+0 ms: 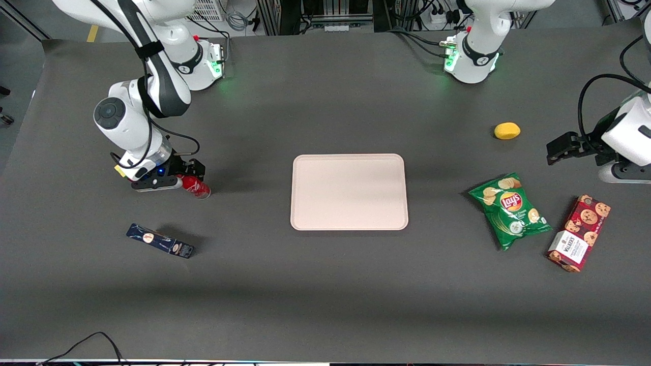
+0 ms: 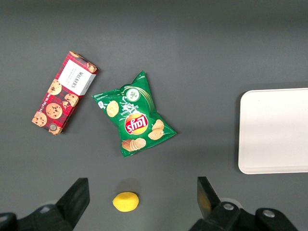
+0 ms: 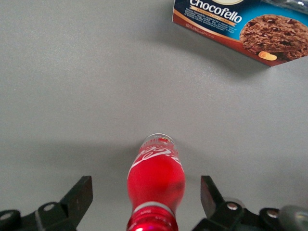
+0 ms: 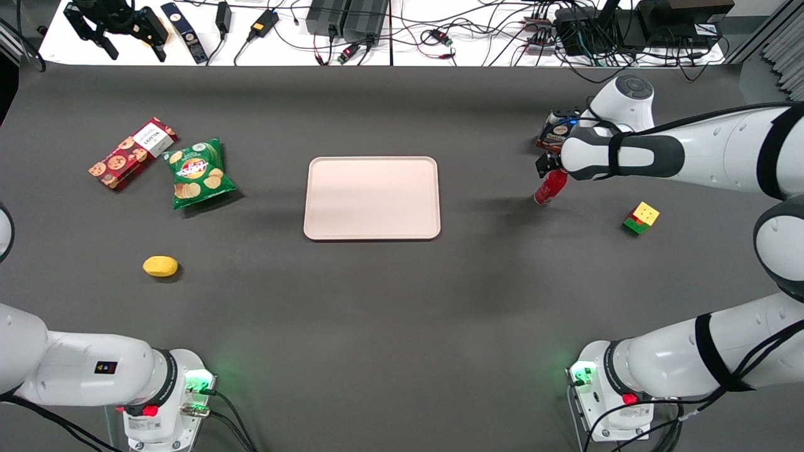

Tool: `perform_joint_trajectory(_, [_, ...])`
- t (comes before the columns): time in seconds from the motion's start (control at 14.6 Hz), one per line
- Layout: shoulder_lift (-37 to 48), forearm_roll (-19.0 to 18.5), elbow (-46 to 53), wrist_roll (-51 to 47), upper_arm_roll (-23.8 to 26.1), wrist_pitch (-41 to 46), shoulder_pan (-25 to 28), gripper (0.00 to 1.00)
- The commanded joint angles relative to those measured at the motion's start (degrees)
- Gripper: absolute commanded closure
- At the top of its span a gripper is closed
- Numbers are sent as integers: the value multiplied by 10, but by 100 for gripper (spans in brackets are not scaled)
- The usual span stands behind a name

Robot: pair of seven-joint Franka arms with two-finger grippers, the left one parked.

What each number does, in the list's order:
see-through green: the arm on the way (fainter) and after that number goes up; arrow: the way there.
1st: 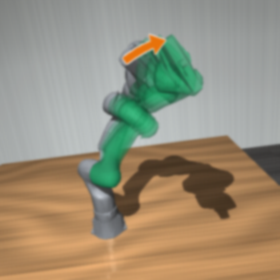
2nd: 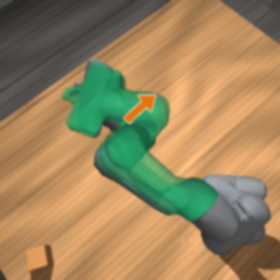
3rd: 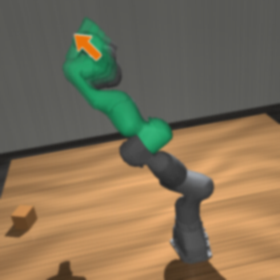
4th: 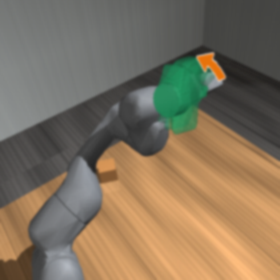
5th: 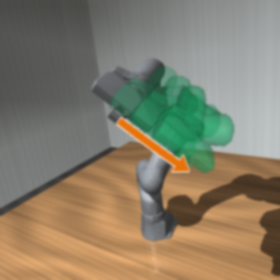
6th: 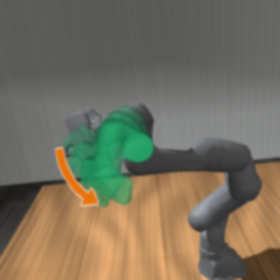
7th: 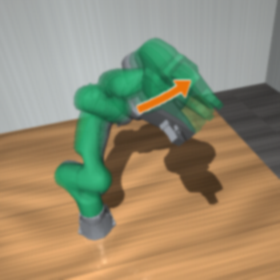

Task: Place coke bottle on tray
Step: 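Lower the right gripper around the bottle and close on it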

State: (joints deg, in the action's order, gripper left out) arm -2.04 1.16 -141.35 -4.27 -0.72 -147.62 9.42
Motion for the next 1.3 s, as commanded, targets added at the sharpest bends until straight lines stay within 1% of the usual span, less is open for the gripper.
perform_joint_trajectory(0.0, [3, 7, -9, 2, 5, 2, -3, 69])
perform_joint_trajectory(0.07, [5, 7, -8, -2, 5, 4, -3, 82])
perform_joint_trajectory(0.14, [8, 7, -8, -3, 5, 3, -3, 100])
perform_joint_trajectory(0.48, [23, 7, 4, 1, 5, 16, 0, 100])
perform_joint_trajectory(0.55, [33, 7, 26, 0, 8, 50, 2, 100])
perform_joint_trajectory(0.75, [46, 7, 149, -3, 19, 252, 3, 100])
perform_joint_trajectory(0.82, [48, 7, 187, 0, 19, 297, 3, 100])
perform_joint_trajectory(0.89, [54, 7, 217, 1, 21, 331, 4, 100])
perform_joint_trajectory(1.02, [69, 7, 257, -8, 39, 366, 4, 100])
perform_joint_trajectory(1.16, [83, 7, 299, -8, 41, 405, 4, 100])
perform_joint_trajectory(1.23, [83, 8, 328, -8, 41, 440, 5, 100])
